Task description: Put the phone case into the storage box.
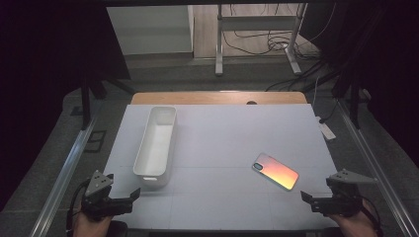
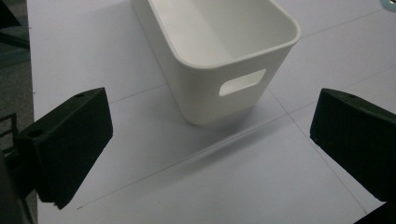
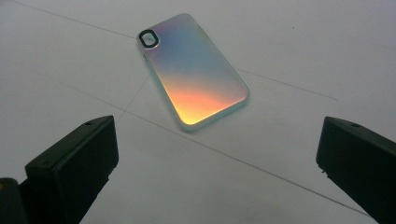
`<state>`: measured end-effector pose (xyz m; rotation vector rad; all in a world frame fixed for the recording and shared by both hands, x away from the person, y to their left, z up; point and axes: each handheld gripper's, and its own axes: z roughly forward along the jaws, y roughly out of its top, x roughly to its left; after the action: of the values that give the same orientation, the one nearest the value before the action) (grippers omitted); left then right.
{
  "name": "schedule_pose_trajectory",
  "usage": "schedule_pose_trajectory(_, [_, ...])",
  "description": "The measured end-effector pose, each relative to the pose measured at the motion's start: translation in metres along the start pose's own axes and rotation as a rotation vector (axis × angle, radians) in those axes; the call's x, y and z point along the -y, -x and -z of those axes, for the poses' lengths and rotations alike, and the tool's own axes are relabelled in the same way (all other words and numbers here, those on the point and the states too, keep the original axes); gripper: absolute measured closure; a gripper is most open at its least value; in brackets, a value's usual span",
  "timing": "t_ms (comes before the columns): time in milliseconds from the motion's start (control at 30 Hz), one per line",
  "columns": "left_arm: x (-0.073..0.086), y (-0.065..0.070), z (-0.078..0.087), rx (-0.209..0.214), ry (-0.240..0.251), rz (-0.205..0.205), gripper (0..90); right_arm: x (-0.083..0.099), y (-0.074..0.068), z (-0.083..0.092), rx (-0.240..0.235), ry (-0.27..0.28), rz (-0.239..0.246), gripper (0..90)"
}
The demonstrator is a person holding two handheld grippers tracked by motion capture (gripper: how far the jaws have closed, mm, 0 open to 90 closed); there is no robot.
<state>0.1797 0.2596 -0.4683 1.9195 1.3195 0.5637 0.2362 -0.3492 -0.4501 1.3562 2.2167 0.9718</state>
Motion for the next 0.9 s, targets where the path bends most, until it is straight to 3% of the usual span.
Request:
schedule_pose_trajectory(533, [-0.0004, 0.0024, -0.0012, 0.010, -0.011, -0.030, 0.8, -0.0008, -0.0002, -0.0018, 0.003, -0.020, -0.005, 0.0])
schedule_pose_trajectory(900, [-0.0004, 0.0018, -0.0012, 0.013, -0.012, -0.027, 1.0, -0.0021, 0.0000, -0.0040, -0.007, -0.041, -0.002, 0.0])
